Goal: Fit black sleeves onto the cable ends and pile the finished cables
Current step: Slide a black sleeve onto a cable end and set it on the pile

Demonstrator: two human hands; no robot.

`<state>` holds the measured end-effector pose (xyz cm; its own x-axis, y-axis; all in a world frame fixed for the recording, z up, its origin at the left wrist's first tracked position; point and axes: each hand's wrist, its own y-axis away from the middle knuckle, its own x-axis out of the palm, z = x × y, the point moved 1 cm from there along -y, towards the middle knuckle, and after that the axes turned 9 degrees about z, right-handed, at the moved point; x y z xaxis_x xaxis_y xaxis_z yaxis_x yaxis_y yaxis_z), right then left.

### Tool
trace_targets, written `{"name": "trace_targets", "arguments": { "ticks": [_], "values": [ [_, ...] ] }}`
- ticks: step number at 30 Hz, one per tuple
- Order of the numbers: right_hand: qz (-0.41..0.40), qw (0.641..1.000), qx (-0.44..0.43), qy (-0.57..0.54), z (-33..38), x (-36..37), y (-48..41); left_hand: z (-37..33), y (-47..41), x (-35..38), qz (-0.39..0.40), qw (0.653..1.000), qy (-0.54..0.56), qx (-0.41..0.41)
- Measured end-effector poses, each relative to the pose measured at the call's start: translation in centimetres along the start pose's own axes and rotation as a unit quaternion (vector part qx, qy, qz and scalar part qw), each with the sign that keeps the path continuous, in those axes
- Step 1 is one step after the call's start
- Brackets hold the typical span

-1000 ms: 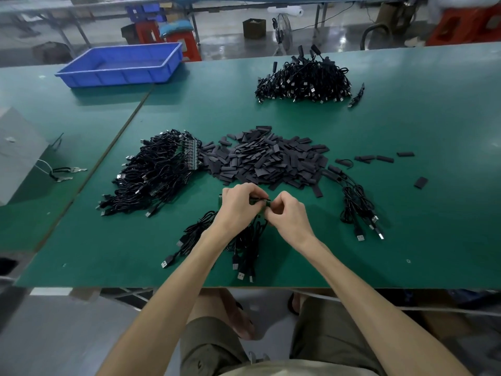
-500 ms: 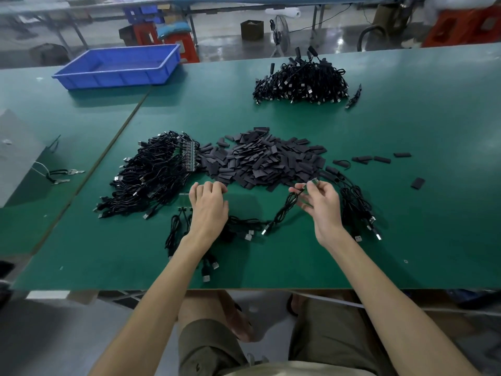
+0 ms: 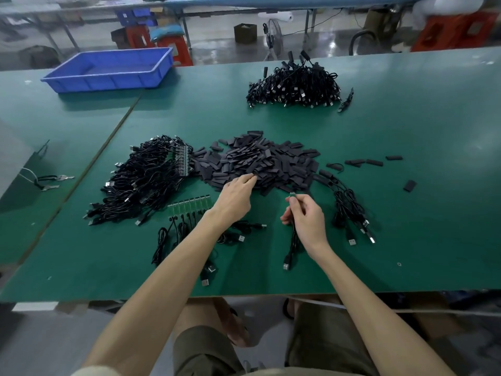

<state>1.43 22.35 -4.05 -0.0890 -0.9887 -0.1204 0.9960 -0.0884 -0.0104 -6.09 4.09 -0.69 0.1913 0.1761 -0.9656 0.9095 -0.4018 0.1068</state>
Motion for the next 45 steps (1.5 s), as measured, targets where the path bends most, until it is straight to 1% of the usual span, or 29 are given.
{"name": "trace_targets", "arguments": {
  "ticks": [2,7,11,14,18,23,27,29,32,35,39,45],
  "values": [
    [-0.001,1.0,0.0,0.003,-0.1,-0.1,0.0,-0.1,0.0,0.7,-0.008,1.0,-0.015,-0.004],
    [0.004,1.0,-0.008,0.024,-0.3,-0.1,0.0,0.3,1.2,1.8,-0.072,0.997,-0.026,-0.016],
    [0.02,0.999,-0.025,0.036,-0.4,0.0,0.0,0.8,1.4,1.5,-0.081,0.996,-0.008,-0.021],
    [0.035,0.998,-0.02,0.05,-0.4,0.0,0.1,0.9,1.2,1.0,-0.088,0.996,0.004,-0.025],
    [0.059,0.996,0.0,0.065,-0.3,-0.1,0.1,0.9,1.5,1.0,-0.127,0.992,0.006,-0.027],
    [0.078,0.993,-0.011,0.086,-0.1,0.0,0.3,1.1,1.7,1.0,-0.113,0.992,0.046,-0.031],
    [0.071,0.996,-0.012,0.06,0.1,-0.1,0.4,0.8,2.0,0.8,-0.126,0.99,0.061,-0.008],
    [0.073,0.995,-0.017,0.059,0.0,-0.1,0.4,0.5,2.4,0.8,-0.119,0.988,0.097,0.019],
    [0.078,0.995,-0.023,0.057,0.1,-0.2,0.5,-0.2,3.4,1.1,-0.102,0.978,0.179,0.042],
    [0.079,0.995,-0.023,0.054,0.1,-0.2,0.5,-0.7,4.1,1.7,-0.092,0.97,0.217,0.059],
    [0.083,0.995,-0.025,0.058,0.1,-0.2,0.6,-0.9,4.9,2.6,-0.097,0.969,0.212,0.08],
    [0.08,0.996,-0.019,0.045,0.1,-0.2,0.7,-0.9,5.5,2.9,-0.134,0.968,0.2,0.072]
  ]
}}
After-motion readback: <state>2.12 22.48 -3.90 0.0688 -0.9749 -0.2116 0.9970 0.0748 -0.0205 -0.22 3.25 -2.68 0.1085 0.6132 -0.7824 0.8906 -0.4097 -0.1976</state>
